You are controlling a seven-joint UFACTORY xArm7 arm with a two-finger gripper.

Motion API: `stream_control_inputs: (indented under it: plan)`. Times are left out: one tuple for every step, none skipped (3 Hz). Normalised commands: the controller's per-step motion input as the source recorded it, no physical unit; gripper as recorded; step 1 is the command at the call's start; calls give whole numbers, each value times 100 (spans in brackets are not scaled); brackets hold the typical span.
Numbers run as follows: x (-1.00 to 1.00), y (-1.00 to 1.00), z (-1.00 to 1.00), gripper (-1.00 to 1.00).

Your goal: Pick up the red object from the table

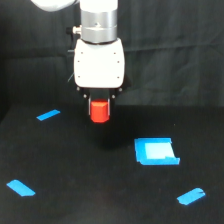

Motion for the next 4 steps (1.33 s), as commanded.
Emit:
stream_control_inputs:
  plan:
    - [2,-5,99,-94]
    - [2,0,92,-96]
    - [1,1,64,-98]
    - [-6,0,56,-99]
